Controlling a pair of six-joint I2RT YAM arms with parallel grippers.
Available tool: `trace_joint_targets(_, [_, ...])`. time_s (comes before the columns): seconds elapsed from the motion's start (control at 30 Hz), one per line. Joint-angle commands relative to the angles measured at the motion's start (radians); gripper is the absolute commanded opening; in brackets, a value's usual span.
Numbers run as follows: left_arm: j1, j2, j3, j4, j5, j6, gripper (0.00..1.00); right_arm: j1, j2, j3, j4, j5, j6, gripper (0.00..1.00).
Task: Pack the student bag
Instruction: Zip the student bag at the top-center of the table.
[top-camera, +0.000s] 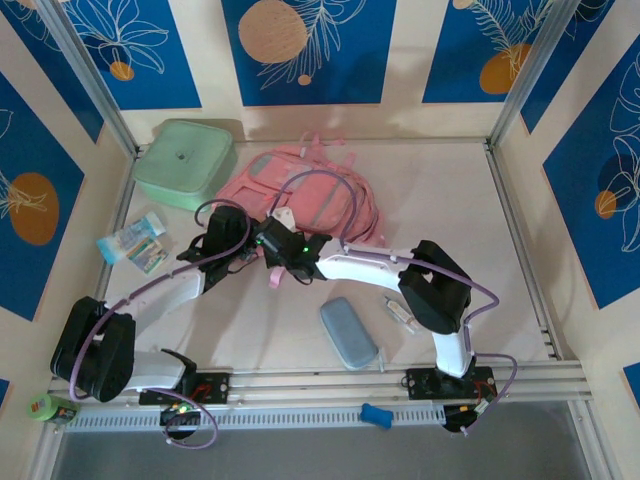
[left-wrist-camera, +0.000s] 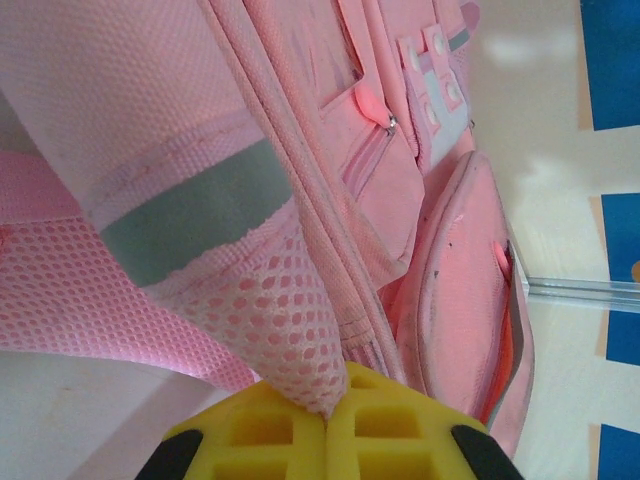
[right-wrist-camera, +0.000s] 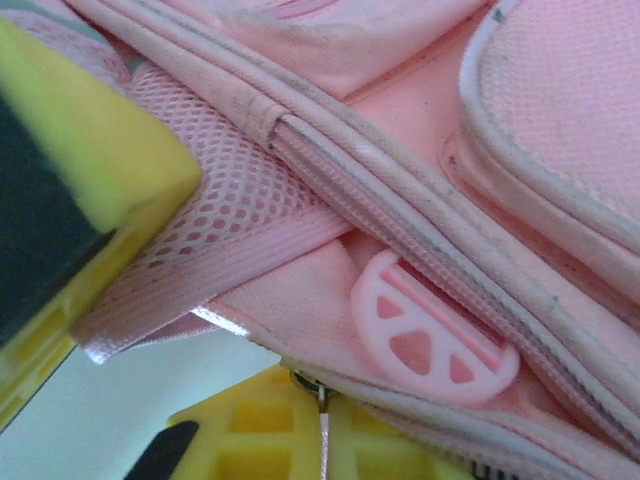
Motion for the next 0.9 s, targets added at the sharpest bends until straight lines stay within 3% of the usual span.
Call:
trace_joint_targets(0.0, [-0.012,-0.048,0.016,0.045,0.003,0.039,0.00,-0.003,-0.063,-0.028,-0.011,0.045,0.038,0.01])
trace_joint_targets(0.27, [0.064,-0.011,0.024,0.051,0.048,0.044,0.00,-0.005,-0.199,-0.171,-0.141,-0.020,0.147,0.00])
trace_joint_targets(0.53, [0.148,0.010,-0.009,0.096,0.112,0.044,0.00,-0.051,-0.370,-0.404,-0.155,-0.073,0.159,0.00])
trace_joint_targets(0.7, [0.156,0.041,0.004,0.100,0.143,0.069,0.00,-0.091,-0.407,-0.440,-0.139,-0.094,0.111,0.00])
trace_joint_targets(0.87, [0.156,0.058,0.020,0.078,0.155,0.096,0.00,-0.147,-0.377,-0.415,-0.089,-0.255,0.038,0.00])
